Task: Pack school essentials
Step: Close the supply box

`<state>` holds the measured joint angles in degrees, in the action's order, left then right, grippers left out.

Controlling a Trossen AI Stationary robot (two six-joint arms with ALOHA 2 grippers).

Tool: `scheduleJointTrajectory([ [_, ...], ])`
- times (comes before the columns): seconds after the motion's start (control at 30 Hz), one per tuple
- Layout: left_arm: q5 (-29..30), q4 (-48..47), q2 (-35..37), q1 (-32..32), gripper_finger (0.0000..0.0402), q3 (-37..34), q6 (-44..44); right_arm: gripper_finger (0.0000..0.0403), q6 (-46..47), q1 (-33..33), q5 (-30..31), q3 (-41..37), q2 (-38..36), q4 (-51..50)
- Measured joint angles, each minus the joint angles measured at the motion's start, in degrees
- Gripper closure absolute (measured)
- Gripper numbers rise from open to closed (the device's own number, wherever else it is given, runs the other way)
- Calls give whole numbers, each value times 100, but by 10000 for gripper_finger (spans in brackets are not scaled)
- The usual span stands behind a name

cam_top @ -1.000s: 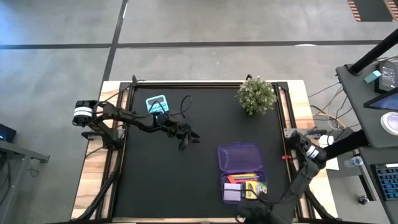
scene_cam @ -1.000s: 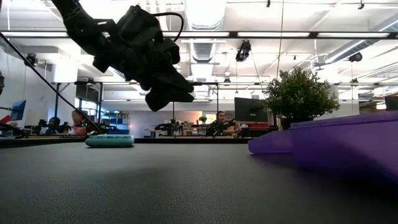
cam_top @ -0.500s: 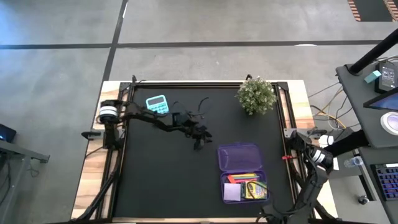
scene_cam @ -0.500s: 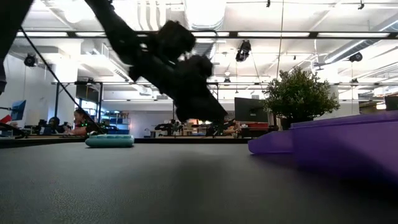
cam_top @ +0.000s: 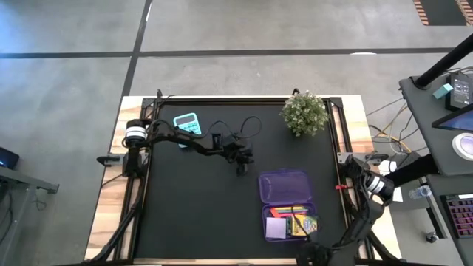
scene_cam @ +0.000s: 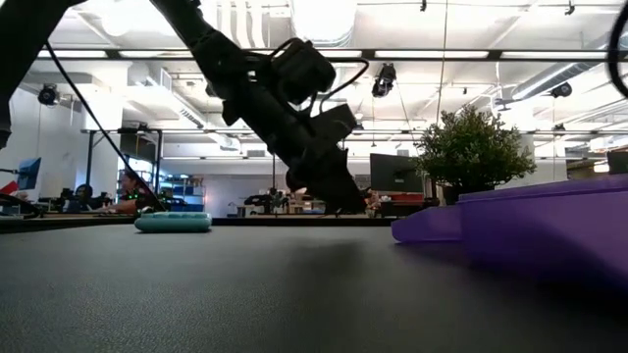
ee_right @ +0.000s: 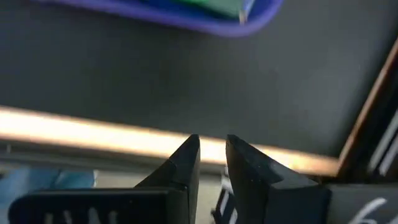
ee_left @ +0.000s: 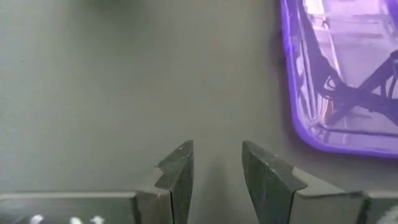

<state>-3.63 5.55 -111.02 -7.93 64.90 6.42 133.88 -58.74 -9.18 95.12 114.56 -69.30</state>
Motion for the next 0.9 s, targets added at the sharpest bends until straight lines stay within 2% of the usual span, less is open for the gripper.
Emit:
scheduleJointTrajectory([
  [0.47,52,432,-331,66,283,24,70,337,-119,142,357,-504,0,-119],
  [0.6,-210,805,-485,114,283,46,-57,337,-172,226,473,-692,0,-108],
  [0.9,-197,797,-881,229,283,332,-116,339,-493,426,549,-880,0,-98],
])
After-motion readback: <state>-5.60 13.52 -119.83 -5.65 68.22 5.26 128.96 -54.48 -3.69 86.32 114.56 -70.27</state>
